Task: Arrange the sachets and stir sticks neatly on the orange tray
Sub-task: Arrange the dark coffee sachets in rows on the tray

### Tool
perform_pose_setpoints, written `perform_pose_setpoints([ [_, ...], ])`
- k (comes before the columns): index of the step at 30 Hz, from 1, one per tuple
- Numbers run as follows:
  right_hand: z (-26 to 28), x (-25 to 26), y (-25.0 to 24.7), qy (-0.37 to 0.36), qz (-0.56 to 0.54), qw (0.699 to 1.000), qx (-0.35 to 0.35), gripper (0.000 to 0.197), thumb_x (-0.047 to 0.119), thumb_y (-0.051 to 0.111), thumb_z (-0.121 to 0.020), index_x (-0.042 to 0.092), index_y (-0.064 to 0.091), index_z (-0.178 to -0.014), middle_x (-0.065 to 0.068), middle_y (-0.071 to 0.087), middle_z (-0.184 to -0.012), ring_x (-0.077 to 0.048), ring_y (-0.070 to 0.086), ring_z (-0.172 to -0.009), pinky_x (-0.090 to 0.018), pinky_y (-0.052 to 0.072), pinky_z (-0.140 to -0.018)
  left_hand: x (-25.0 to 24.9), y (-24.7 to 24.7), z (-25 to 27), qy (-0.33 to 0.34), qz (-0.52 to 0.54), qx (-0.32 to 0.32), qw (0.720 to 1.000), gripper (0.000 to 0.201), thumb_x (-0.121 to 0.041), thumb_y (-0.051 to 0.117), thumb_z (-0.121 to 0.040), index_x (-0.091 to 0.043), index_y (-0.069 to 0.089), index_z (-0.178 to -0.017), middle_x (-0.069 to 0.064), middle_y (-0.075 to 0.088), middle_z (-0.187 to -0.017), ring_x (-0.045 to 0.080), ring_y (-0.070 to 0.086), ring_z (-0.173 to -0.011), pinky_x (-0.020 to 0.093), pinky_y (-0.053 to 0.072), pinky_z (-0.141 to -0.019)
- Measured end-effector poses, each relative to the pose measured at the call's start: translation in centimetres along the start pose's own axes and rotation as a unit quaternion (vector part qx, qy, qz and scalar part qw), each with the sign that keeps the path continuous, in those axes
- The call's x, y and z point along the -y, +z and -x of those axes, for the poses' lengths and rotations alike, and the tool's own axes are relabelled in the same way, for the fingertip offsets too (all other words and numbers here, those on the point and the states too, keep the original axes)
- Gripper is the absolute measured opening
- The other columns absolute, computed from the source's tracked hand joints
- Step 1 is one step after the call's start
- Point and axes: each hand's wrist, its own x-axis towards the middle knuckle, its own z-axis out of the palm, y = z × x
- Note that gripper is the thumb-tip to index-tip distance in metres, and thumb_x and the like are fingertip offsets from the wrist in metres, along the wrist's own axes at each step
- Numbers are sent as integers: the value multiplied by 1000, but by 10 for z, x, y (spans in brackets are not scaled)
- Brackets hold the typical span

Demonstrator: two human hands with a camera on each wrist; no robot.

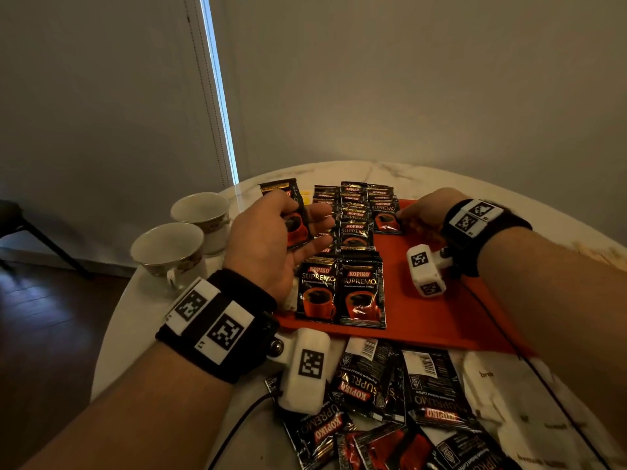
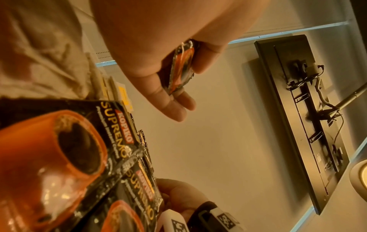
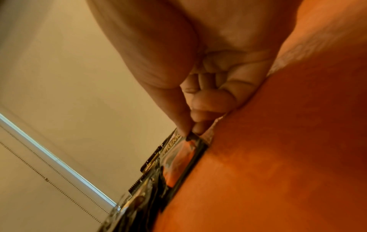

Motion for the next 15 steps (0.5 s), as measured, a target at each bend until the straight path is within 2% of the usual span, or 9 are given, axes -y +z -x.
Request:
perform_pose_setpoints([
  [3,-1,1,0,-1,2,1000,9,20,23,79,-88,4,73,-90,-4,63,-71,-14,53,-60,-26,43,-54,0,0,-1,-5,-3,14,1000,26,-12,43,-101,-4,59,-120,17,79,-98,34,78,-95,42,65,-76],
  [9,-5,-2,-1,12,-48,998,36,18,25,75,-92,8,72,-86,-3,61,-69,-14,50,-59,-28,42,-63,2,0,-2,-9,-21,25,999,24,-14,50,-103,-4,61,-122,16,79,-102,32,78,-95,38,65,-70],
  [12,5,-1,0,-3,-160,986,53,13,25,71,-94,14,67,-90,2,51,-61,-12,42,-51,-25,35,-53,5,0,-4,6,-41,8,999,13,-12,64,-99,-8,67,-110,13,78,-103,26,77,-92,37,64,-69],
  [14,25,7,0,-49,-246,966,66,12,26,71,-94,14,67,-91,4,52,-61,-10,40,-50,-22,34,-47,6,0,-4,18,-50,18,998,12,-10,69,-96,-10,70,-108,9,79,-99,22,78,-85,34,63,-67],
  [15,40,12,0,-80,-281,951,102,13,27,71,-94,15,67,-91,5,52,-62,-9,40,-50,-21,35,-44,7,0,-3,22,-55,27,998,13,-9,70,-96,-11,70,-108,7,80,-96,21,78,-84,33,62,-66],
])
